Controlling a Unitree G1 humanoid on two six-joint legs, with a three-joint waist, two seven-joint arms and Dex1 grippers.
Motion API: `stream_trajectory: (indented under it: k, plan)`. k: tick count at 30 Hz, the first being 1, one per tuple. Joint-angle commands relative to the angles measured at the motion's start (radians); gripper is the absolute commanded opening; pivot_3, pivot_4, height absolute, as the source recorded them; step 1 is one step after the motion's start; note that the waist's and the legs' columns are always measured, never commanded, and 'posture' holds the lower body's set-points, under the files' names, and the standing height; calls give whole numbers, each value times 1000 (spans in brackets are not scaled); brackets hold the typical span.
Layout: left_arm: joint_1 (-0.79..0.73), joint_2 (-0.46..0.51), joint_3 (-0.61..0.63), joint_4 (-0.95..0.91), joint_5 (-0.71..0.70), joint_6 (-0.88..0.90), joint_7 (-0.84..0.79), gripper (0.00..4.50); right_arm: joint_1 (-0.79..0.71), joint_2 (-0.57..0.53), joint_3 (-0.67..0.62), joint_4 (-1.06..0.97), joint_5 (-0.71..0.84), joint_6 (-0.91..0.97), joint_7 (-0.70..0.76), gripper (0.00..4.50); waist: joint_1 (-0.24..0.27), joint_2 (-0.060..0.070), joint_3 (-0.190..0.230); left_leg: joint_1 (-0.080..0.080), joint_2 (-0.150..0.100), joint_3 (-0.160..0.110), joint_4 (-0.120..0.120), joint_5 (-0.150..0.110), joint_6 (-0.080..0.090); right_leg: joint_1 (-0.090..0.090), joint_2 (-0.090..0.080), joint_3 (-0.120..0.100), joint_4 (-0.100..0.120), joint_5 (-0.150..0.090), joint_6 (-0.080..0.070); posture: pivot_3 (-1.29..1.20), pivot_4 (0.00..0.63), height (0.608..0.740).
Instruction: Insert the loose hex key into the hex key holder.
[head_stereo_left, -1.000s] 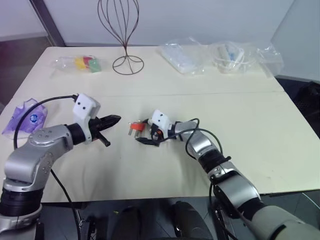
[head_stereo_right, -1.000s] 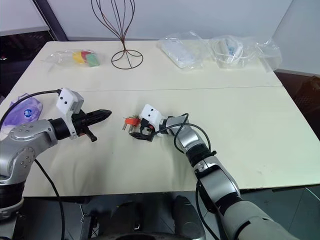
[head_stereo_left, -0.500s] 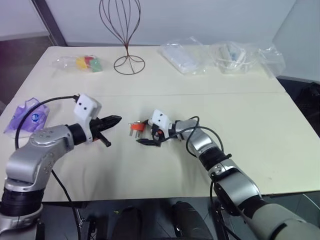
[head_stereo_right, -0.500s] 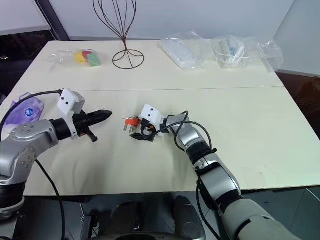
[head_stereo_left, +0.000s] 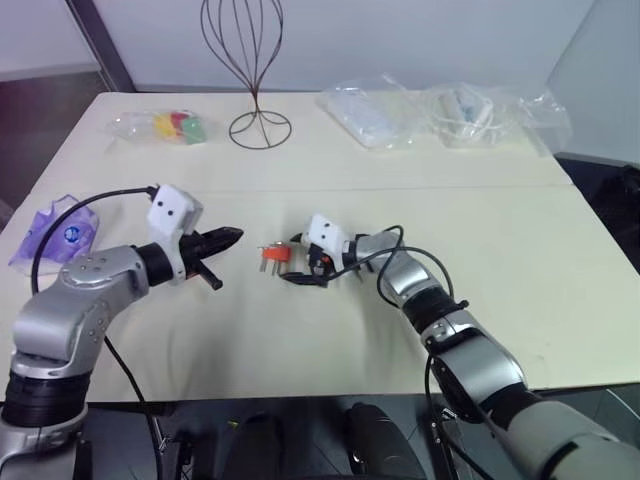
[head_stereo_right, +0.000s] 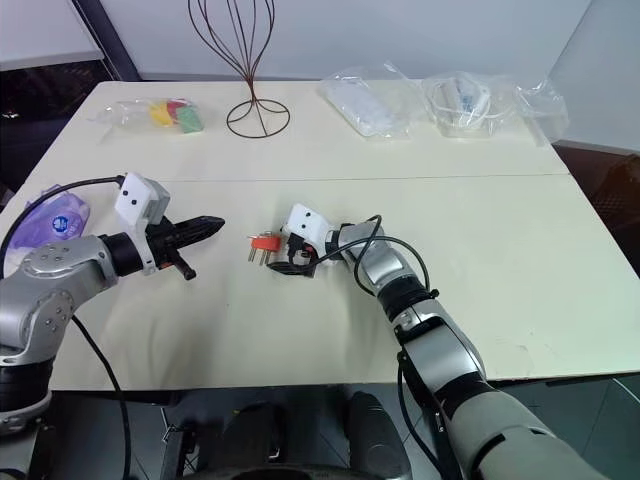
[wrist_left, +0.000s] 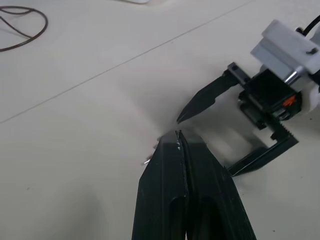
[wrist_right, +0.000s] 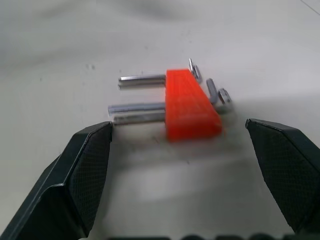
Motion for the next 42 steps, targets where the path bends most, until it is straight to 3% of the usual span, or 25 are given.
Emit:
stream_trajectory:
  k: [1, 10, 26, 29, 33, 42]
  plan:
    - [-23, 0, -5, -14, 5, -23, -7, 0, 1, -24, 10, -11, -21, -5, 19, 4427, -1, 0, 0, 0, 0, 0, 0, 0, 0, 0, 0, 0, 0, 0, 0, 0, 150, 740]
    - [-30, -3, -14, -14, 6, -22, -4, 0, -70, 1, -22, 115, -30, -66, -84, 4427, -2, 0, 0, 0, 0, 0, 0, 0, 0, 0, 0, 0, 0, 0, 0, 0, 150, 740]
    - [-19, 5, 2, -34, -1, -9, 9, 0, -48, 48, -13, 131, -27, -63, -53, 4427, -4, 0, 0, 0, 0, 0, 0, 0, 0, 0, 1, 0, 0, 0, 0, 0, 150, 740]
    - [-19, 4, 2, -33, -1, -9, 10, 0, -49, 61, -16, 137, -27, -63, -63, 3526, -6, 0, 0, 0, 0, 0, 0, 0, 0, 0, 1, 0, 0, 0, 0, 0, 150, 740]
    - [-20, 3, 3, -34, -2, -7, 12, 0, -47, 72, -17, 135, -30, -59, -69, 1513, -7, 0, 0, 1, 0, 0, 0, 0, 0, 0, 2, 0, 1, 0, 0, 0, 150, 740]
    - [-17, 3, 4, -32, -2, -9, 14, 0, -42, 83, -17, 130, -33, -49, -84, 1513, -6, 0, 0, 1, 1, 0, 0, 0, 0, 0, 2, 0, 1, 0, 0, 0, 150, 740]
